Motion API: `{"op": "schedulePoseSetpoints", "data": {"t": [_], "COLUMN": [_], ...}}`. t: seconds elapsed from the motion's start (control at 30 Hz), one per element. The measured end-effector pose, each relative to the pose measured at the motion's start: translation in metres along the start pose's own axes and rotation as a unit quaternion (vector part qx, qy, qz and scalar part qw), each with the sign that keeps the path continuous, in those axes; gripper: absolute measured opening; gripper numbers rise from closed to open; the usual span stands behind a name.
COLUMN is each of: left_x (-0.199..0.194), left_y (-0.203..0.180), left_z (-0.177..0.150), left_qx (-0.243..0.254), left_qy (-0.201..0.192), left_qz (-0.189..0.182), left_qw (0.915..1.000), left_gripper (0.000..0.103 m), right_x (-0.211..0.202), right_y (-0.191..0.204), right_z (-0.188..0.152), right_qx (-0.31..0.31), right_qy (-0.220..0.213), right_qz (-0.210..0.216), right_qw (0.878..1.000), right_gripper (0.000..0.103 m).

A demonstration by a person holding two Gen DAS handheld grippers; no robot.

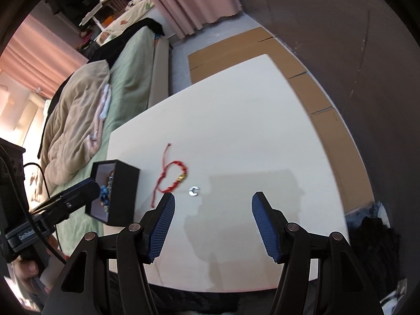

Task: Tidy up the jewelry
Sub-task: 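Release the butterfly charm into the box with the right gripper, then grasp the red string bracelet with the left gripper and lift it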

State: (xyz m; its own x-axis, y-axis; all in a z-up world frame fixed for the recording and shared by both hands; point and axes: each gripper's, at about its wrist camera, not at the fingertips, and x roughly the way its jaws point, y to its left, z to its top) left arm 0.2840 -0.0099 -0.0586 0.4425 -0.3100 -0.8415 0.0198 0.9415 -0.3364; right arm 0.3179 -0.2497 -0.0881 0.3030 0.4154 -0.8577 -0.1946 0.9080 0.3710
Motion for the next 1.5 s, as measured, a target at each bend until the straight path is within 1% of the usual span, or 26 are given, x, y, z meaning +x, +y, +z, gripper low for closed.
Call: {"op": "schedulePoseSetpoints", "data": {"t": [0.03, 0.1, 0.17, 0.33, 0.37, 0.4, 0.47, 0.63, 0.77, 0.83, 0.93, 0.97, 1.0, 1.07, 1.17, 1.3, 1.5], "left_x": [0.007, 0.019, 0.032, 0.056, 0.060, 0.064, 0.074, 0.091, 0.104, 0.111, 0.120, 0.121, 0.119, 0.115, 0.098, 0.070, 0.030], "left_y": [-0.004, -0.008, -0.013, -0.023, -0.025, -0.027, -0.028, -0.031, -0.034, -0.034, -0.032, -0.030, -0.029, -0.027, -0.025, -0.020, -0.011], "left_z": [0.001, 0.001, 0.002, 0.006, 0.007, 0.008, 0.009, 0.011, 0.011, 0.010, 0.007, 0.005, 0.005, 0.003, 0.002, 0.006, 0.005], "left_qx": [0.004, 0.008, 0.008, 0.020, 0.023, 0.027, 0.029, 0.038, 0.047, 0.049, 0.054, 0.048, 0.046, 0.050, 0.043, 0.030, 0.014], "left_qy": [0.007, 0.023, 0.036, 0.050, 0.052, 0.057, 0.070, 0.086, 0.092, 0.099, 0.100, 0.097, 0.093, 0.094, 0.078, 0.054, 0.019], "left_qz": [0.003, 0.005, 0.009, 0.026, 0.031, 0.039, 0.044, 0.053, 0.068, 0.068, 0.084, 0.085, 0.082, 0.080, 0.065, 0.047, 0.031], "left_qw": [1.0000, 0.9997, 0.9993, 0.9982, 0.9979, 0.9972, 0.9961, 0.9942, 0.9923, 0.9916, 0.9900, 0.9906, 0.9911, 0.9911, 0.9939, 0.9970, 0.9992], "left_gripper": [0.061, 0.052, 0.047, 0.047, 0.044, 0.037, 0.032, 0.029, 0.027, 0.024, 0.013, 0.008, 0.006, 0.006, 0.006, 0.006, 0.006], "right_x": [0.000, 0.001, 0.003, 0.004, 0.004, 0.005, 0.005, 0.005, 0.006, 0.006, 0.006, 0.006, 0.006, 0.008, 0.010, 0.018, 0.040], "right_y": [-0.004, -0.011, -0.019, -0.042, -0.046, -0.050, -0.056, -0.065, -0.068, -0.068, -0.068, -0.068, -0.067, -0.062, -0.053, -0.035, -0.006], "right_z": [-0.001, -0.002, -0.003, -0.005, -0.005, -0.006, -0.006, -0.006, -0.006, -0.007, -0.008, -0.007, -0.007, -0.006, -0.002, 0.004, 0.009], "right_qx": [0.002, 0.007, 0.013, 0.033, 0.036, 0.040, 0.046, 0.052, 0.052, 0.052, 0.051, 0.050, 0.048, 0.042, 0.031, 0.013, -0.016], "right_qy": [-0.001, -0.002, 0.001, 0.002, 0.003, 0.003, 0.000, -0.002, -0.002, -0.001, -0.001, 0.000, 0.001, 0.001, 0.002, 0.006, 0.027], "right_qz": [0.000, 0.000, -0.003, -0.005, -0.006, -0.006, -0.011, -0.017, -0.019, -0.020, -0.022, -0.023, -0.025, -0.026, -0.026, -0.015, -0.008], "right_qw": [1.000, 1.000, 1.000, 0.999, 0.999, 0.999, 0.999, 0.999, 0.998, 0.998, 0.998, 0.998, 0.999, 0.999, 0.999, 1.000, 0.999], "right_gripper": [0.062, 0.061, 0.061, 0.061, 0.061, 0.061, 0.061, 0.061, 0.061, 0.061, 0.061, 0.061, 0.061, 0.061, 0.061, 0.061, 0.061]}}
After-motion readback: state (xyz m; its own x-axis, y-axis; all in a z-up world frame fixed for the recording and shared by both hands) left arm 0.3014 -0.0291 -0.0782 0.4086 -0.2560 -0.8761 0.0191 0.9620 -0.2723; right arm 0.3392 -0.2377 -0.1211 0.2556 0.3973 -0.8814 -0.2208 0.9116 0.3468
